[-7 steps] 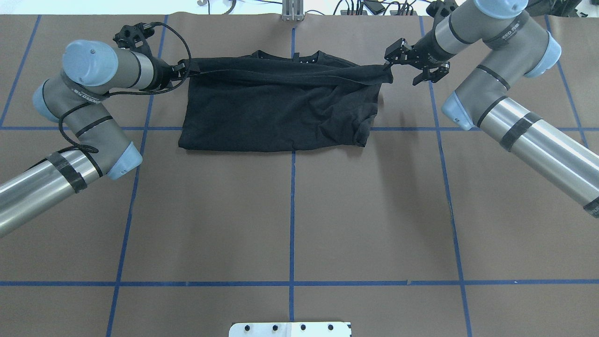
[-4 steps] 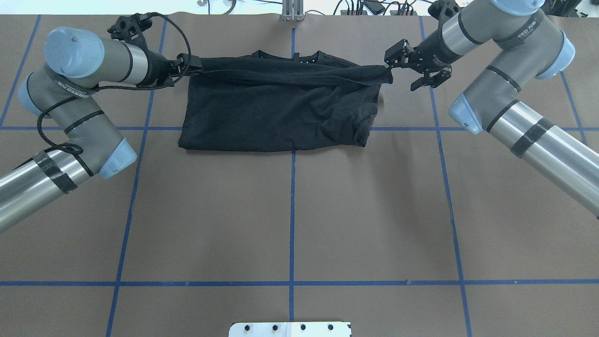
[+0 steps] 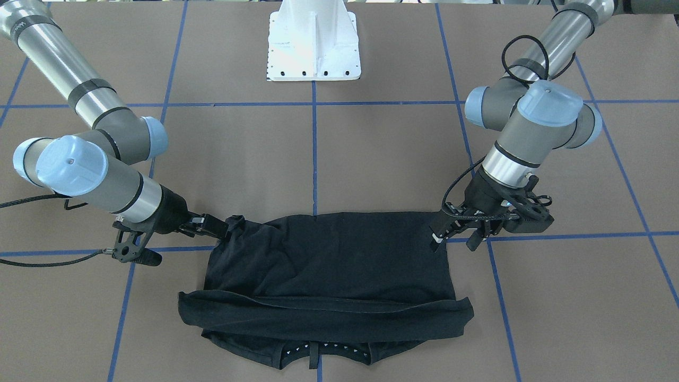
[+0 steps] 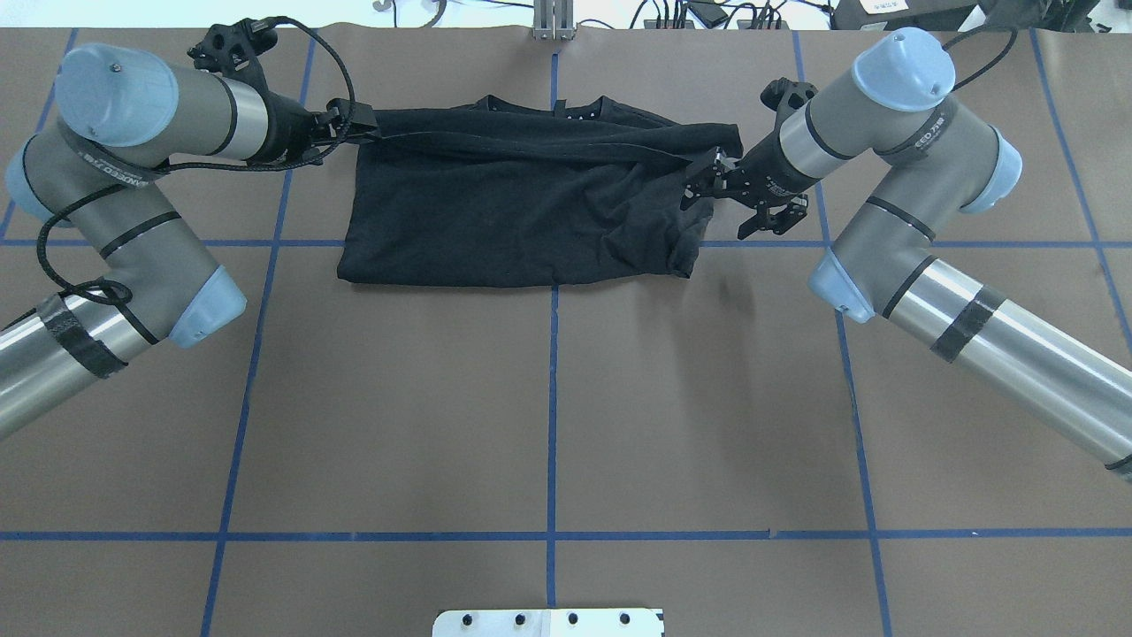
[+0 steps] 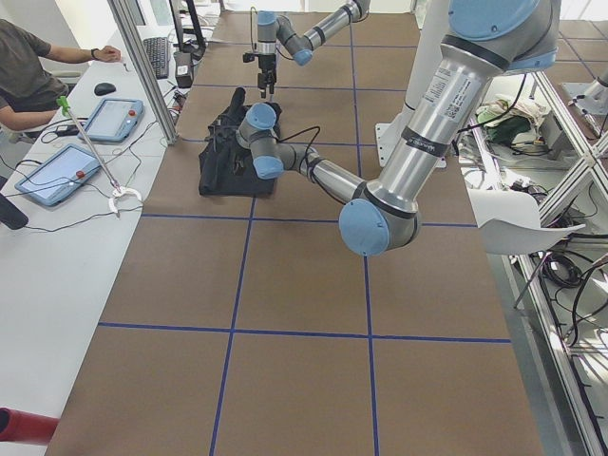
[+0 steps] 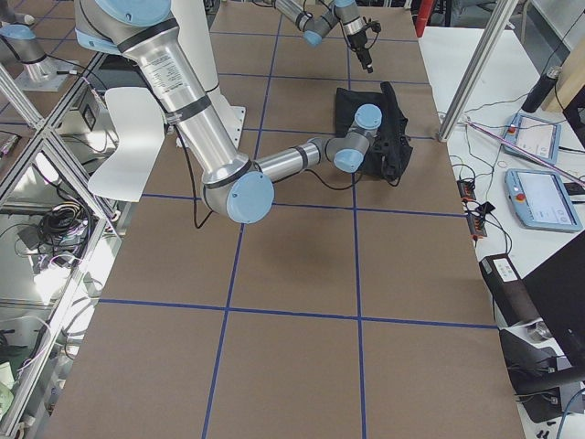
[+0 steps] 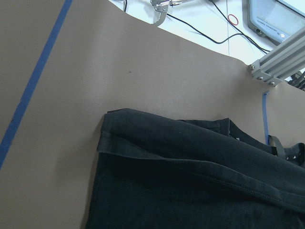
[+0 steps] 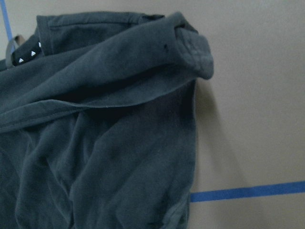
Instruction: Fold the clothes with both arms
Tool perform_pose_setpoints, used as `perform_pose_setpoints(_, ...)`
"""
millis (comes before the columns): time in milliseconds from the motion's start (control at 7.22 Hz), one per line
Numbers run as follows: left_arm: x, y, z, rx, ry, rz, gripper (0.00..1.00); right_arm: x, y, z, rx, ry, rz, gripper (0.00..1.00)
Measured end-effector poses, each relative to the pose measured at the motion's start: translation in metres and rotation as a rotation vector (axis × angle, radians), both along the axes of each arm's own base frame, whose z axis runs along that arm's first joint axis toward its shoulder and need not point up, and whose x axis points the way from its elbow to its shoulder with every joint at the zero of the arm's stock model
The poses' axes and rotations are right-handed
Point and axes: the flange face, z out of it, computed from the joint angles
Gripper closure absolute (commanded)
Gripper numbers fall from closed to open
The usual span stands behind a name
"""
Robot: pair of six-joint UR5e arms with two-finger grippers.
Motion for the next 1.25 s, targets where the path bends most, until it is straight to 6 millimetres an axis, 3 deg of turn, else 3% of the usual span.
perform_pose_setpoints(138, -0.001, 0.001, -0.003, 0.004, 0.004, -0.001, 0.0, -0.01, 0.005, 0.001, -0.014, 0.017, -0.009, 0.34)
perform_pose_setpoints(277, -0.001, 0.001, -0.003, 0.005, 0.005, 0.0, 0.0, -0.02, 0.01, 0.002, -0.018, 0.03, -0.013, 0.75)
perform_pose_setpoints(415, -0.001, 0.002, -0.003, 0.005, 0.004, 0.0, 0.0, -0.028, 0.015, 0.003, -0.014, 0.041, -0.012, 1.0)
perform_pose_setpoints(692, 0.0, 0.002, -0.001, 0.002, 0.002, 0.0, 0.0, -0.032, 0.022, 0.001, -0.017, 0.033, -0.035, 1.0)
perform_pose_setpoints(969, 0.001, 0.0, 0.003, -0.004, -0.004, -0.001, 0.0, -0.022, 0.031, -0.006, -0.027, -0.004, -0.078, 1.0)
perform_pose_setpoints(1246, 0.001, 0.0, 0.009, -0.013, -0.01, -0.001, 0.0, -0.008, 0.058, -0.015, -0.012, -0.042, -0.107, 1.0)
